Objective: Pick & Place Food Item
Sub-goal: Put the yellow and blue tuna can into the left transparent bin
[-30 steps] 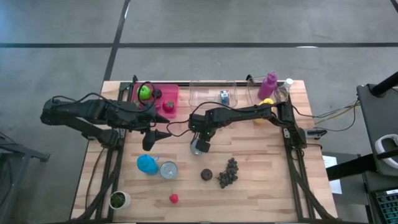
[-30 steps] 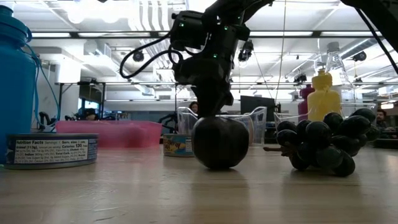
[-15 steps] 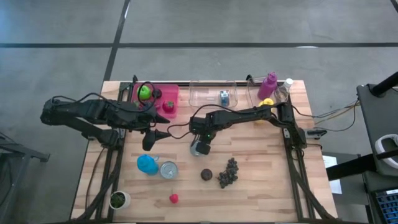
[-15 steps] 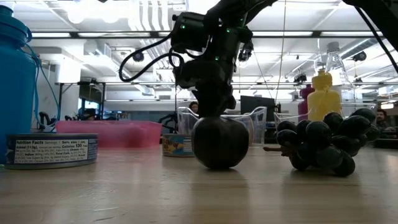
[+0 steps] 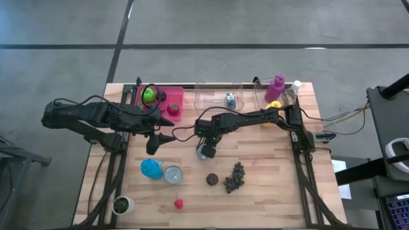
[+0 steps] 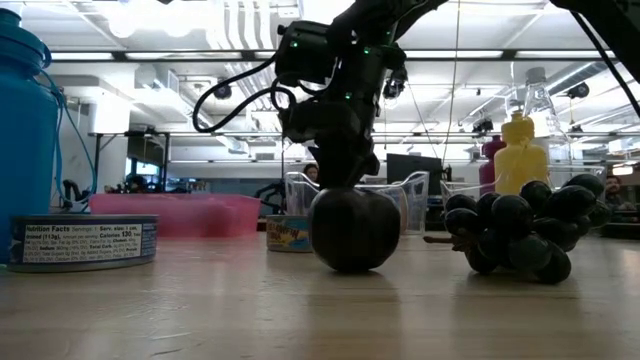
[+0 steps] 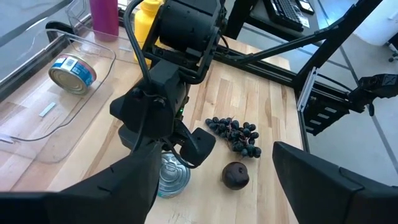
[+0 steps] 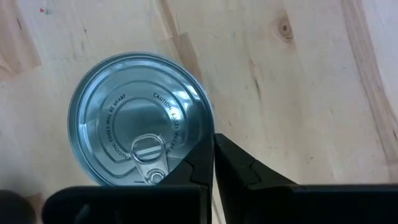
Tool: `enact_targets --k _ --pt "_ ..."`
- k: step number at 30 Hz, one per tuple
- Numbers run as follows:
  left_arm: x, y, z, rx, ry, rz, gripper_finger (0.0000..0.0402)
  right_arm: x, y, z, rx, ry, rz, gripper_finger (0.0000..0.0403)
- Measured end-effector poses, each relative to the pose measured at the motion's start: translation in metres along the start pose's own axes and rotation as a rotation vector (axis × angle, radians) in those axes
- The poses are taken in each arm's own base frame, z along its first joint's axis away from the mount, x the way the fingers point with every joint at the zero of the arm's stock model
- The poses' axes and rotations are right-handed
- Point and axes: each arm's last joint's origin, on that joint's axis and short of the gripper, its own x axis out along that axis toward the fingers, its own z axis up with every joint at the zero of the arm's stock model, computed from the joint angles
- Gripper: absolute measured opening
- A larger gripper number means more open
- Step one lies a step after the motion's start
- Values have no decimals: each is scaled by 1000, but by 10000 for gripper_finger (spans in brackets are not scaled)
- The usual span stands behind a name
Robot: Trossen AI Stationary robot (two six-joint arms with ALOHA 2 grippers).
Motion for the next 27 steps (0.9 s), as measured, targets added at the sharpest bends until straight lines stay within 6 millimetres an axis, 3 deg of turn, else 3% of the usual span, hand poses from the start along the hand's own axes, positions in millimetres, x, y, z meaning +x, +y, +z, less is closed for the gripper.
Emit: enact_targets --k 27 --pt "0 0 0 0 0 0 291 3 -13 -1 105 24 -9 8"
